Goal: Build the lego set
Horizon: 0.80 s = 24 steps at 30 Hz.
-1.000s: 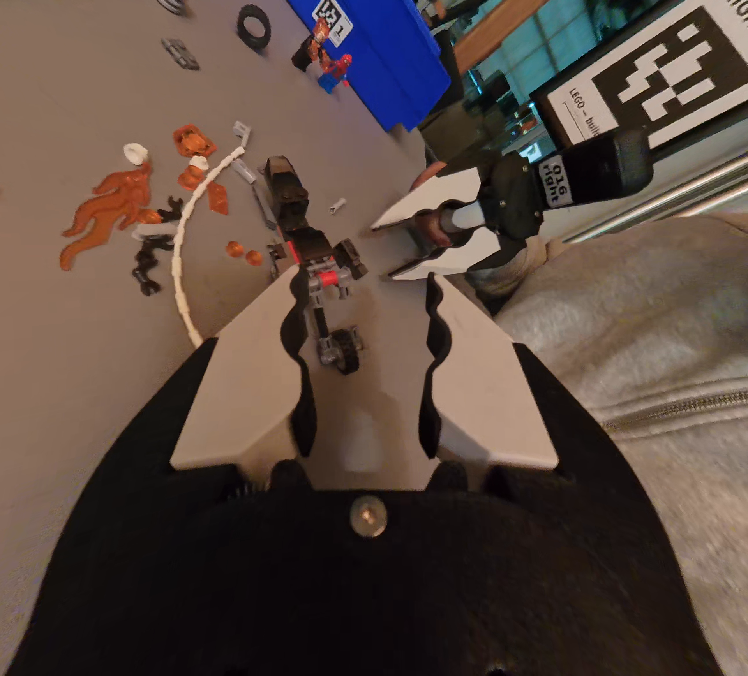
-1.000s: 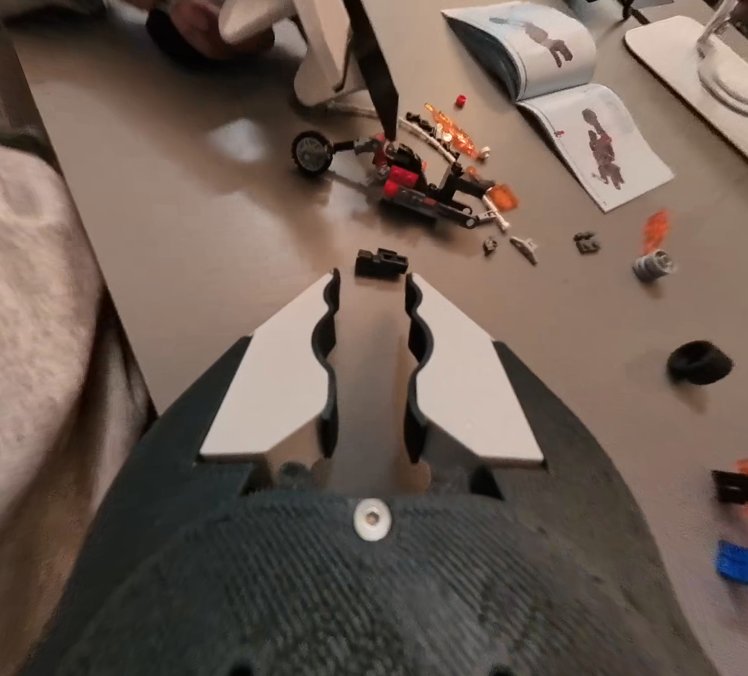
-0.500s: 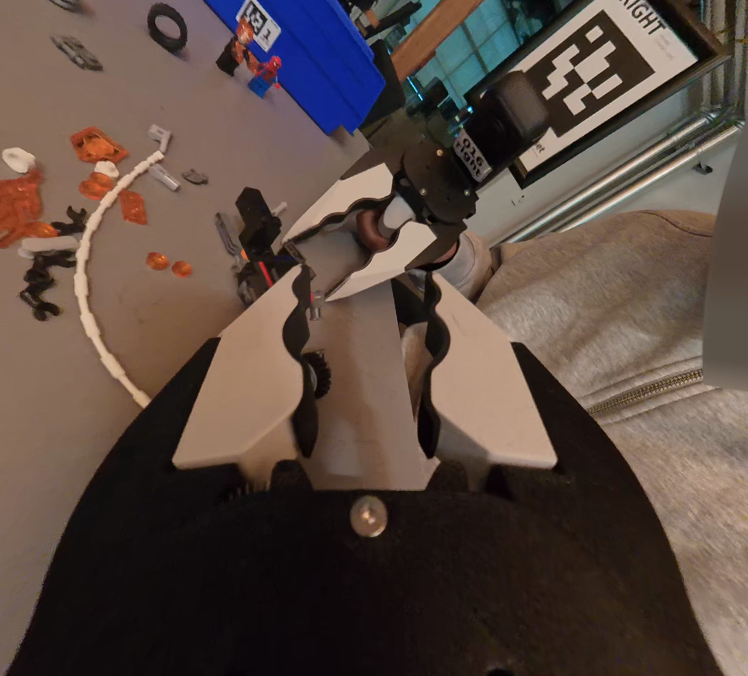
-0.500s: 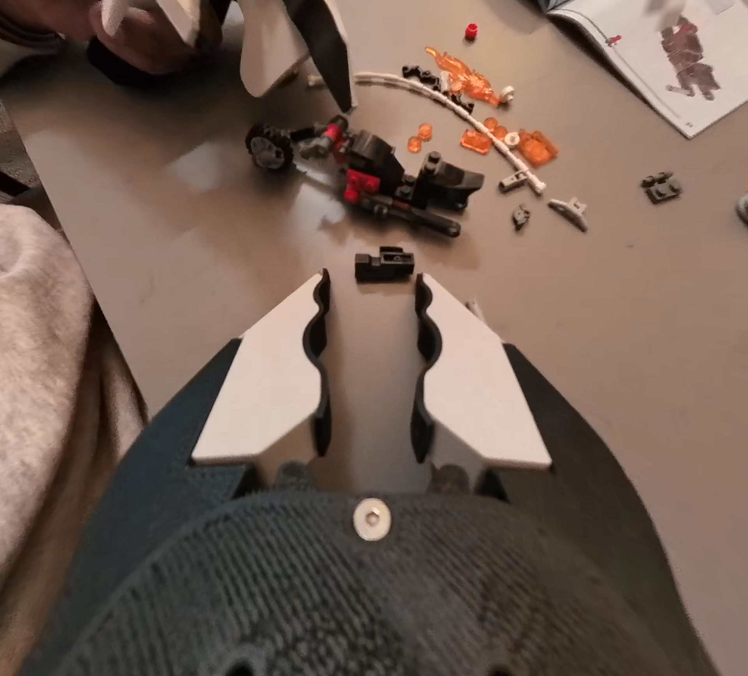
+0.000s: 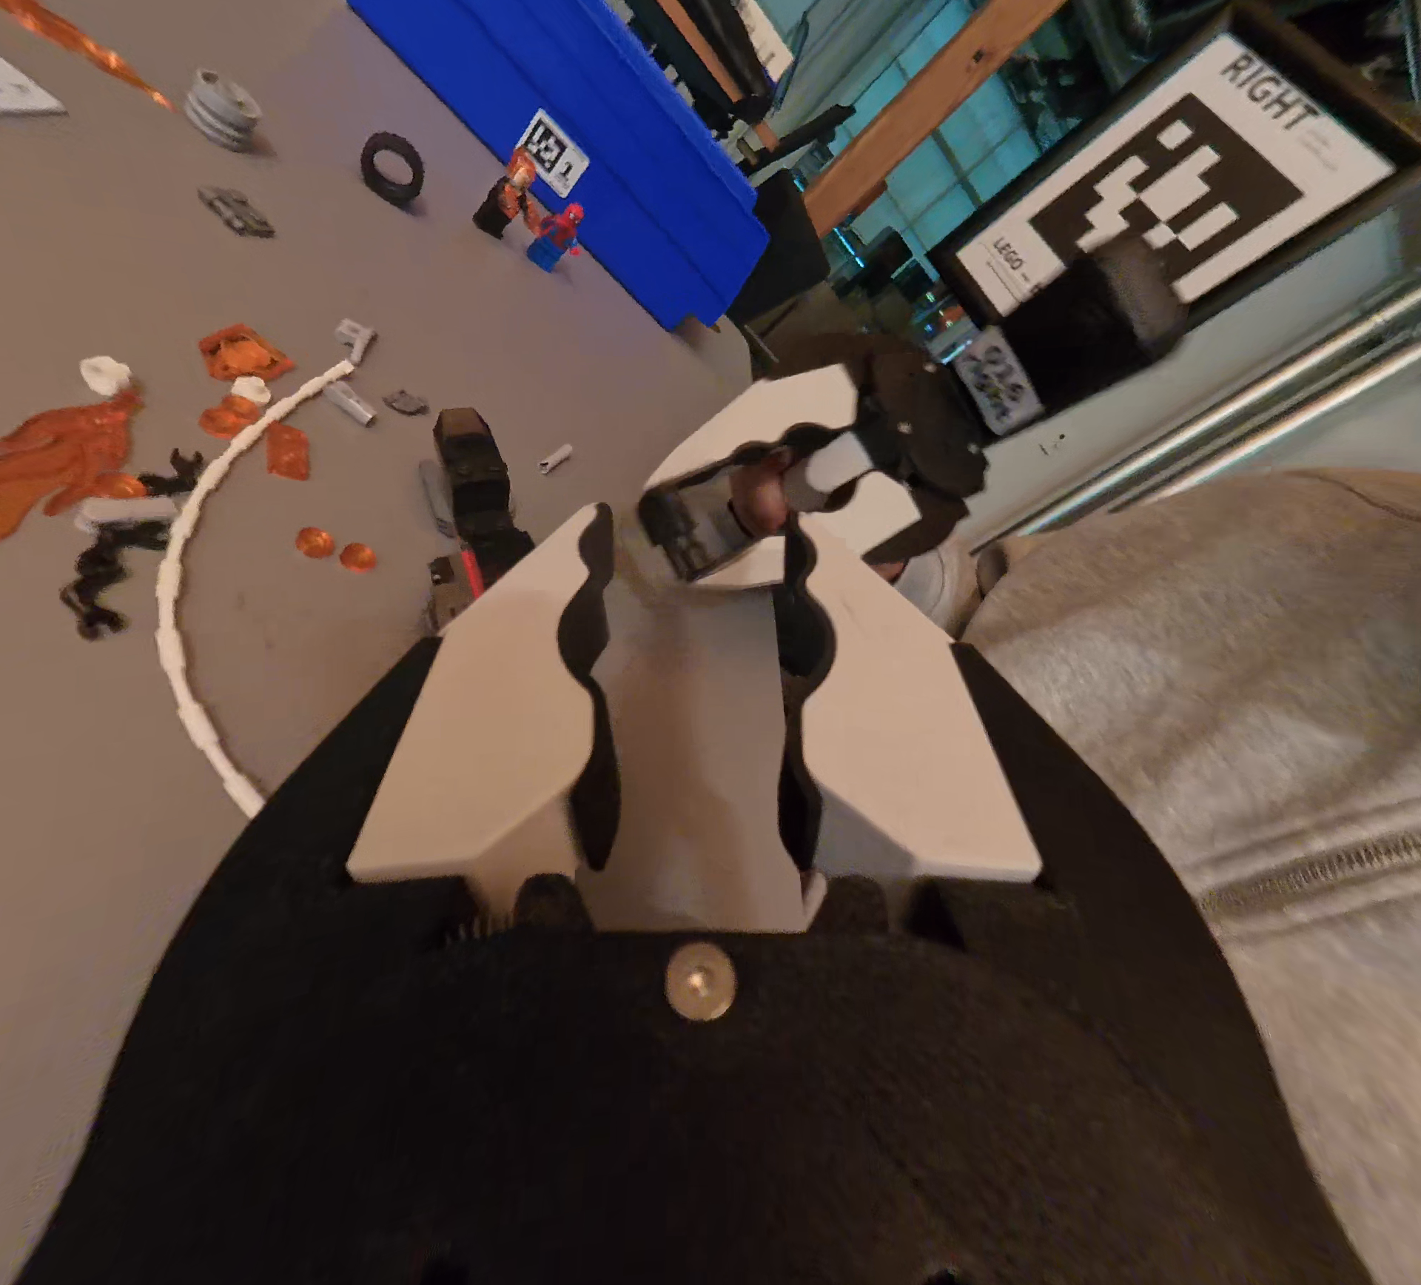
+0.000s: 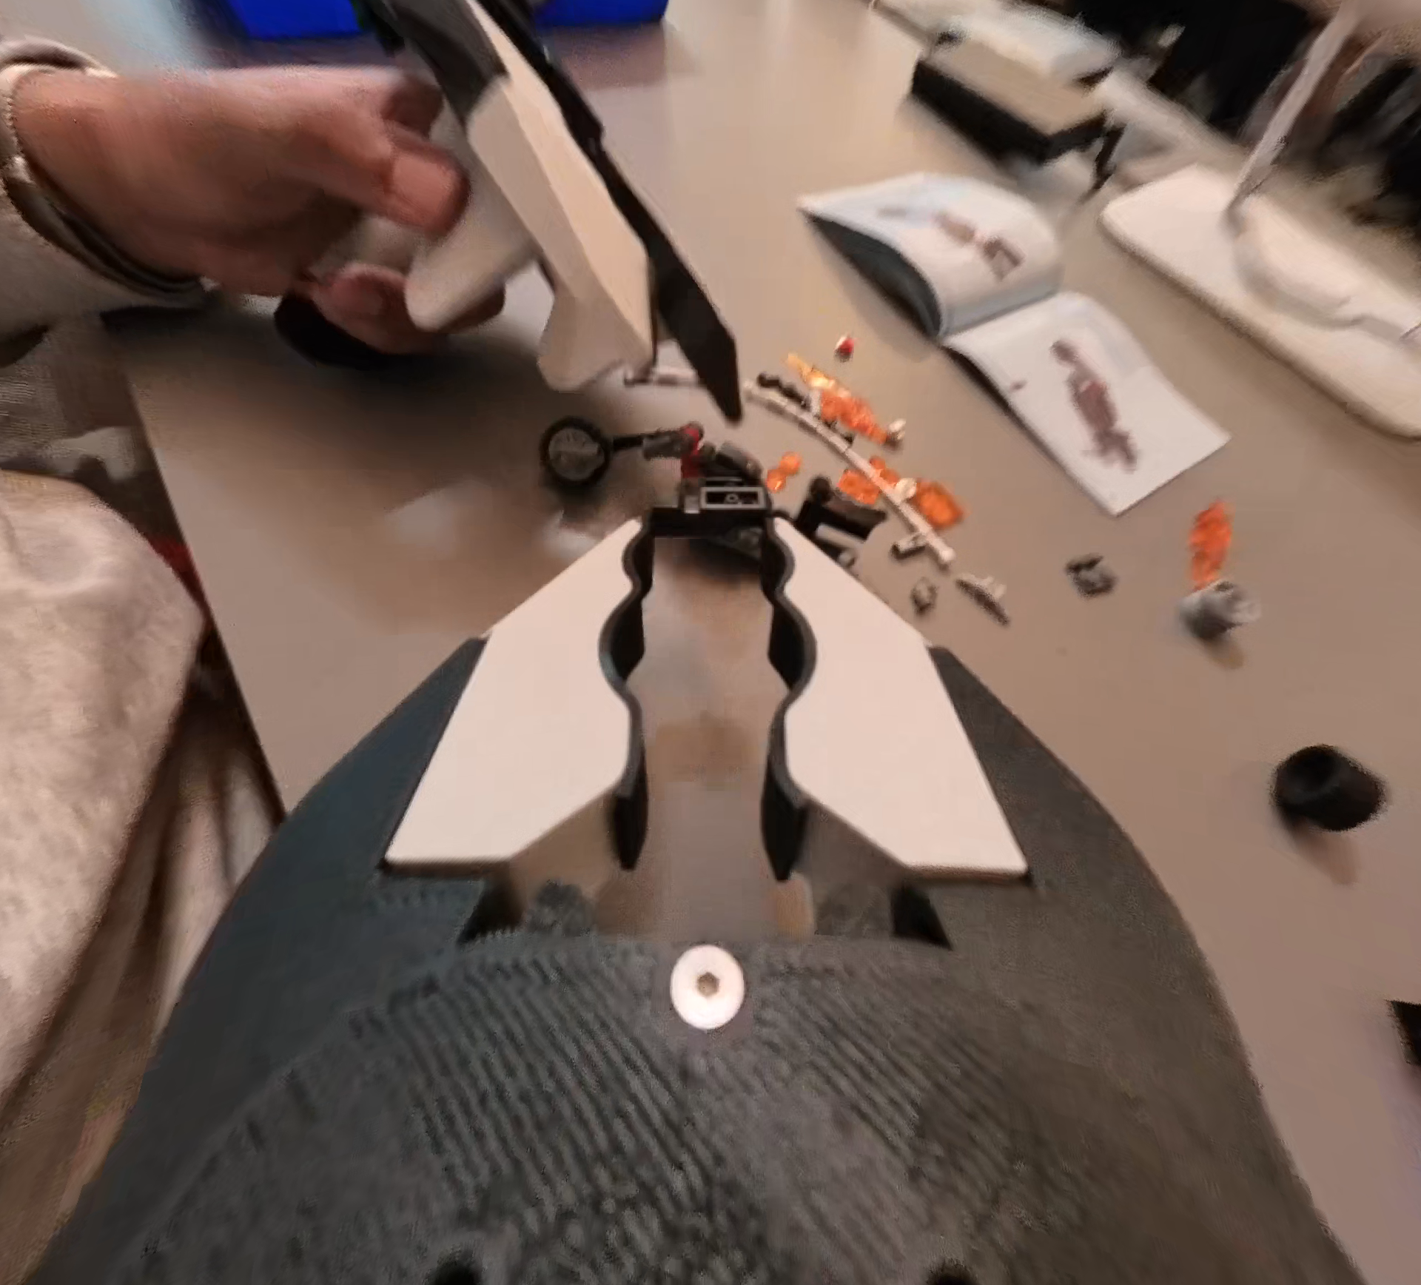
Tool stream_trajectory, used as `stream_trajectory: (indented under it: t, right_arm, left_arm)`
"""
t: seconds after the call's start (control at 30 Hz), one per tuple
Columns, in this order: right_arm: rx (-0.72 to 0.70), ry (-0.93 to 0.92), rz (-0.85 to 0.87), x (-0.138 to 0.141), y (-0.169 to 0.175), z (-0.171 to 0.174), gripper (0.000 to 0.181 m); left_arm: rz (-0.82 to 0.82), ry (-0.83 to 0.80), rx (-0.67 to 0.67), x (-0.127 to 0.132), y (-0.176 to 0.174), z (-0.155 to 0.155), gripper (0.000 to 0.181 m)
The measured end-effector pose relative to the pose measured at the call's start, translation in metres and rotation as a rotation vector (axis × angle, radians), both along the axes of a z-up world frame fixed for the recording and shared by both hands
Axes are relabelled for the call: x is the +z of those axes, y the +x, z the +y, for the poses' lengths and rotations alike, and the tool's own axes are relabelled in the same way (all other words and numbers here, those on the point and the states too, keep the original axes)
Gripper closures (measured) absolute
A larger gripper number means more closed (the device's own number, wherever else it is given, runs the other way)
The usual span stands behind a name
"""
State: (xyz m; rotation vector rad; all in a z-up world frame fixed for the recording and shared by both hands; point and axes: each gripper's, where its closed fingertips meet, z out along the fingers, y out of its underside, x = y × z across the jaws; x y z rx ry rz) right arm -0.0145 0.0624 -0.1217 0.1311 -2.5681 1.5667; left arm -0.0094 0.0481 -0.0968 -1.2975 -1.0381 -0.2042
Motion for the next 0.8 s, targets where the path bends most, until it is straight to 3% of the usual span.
stream_trajectory:
  t: [0.17,0.37,0.53,0.8]
  right_arm:
    - [-0.035,-0.032,0.302,0.021,0.002,-0.001,0.156]
    - [-0.017,0.013,0.571,0.027,0.009,-0.002,0.156]
    - [0.052,-0.148,0.554,0.049,0.023,0.001,0.156]
    - [0.297,-0.369,0.45,0.083,0.063,0.022,0.155]
  left_arm:
    - [-0.056,0.051,-0.05,0.002,0.007,0.026,0.142]
    - [-0.082,0.037,-0.022,0.002,0.007,0.034,0.162]
    - [-0.094,0.208,-0.115,0.022,0.017,0.036,0.169]
    - [-0.203,0.549,-0.481,0.056,0.057,0.06,0.169]
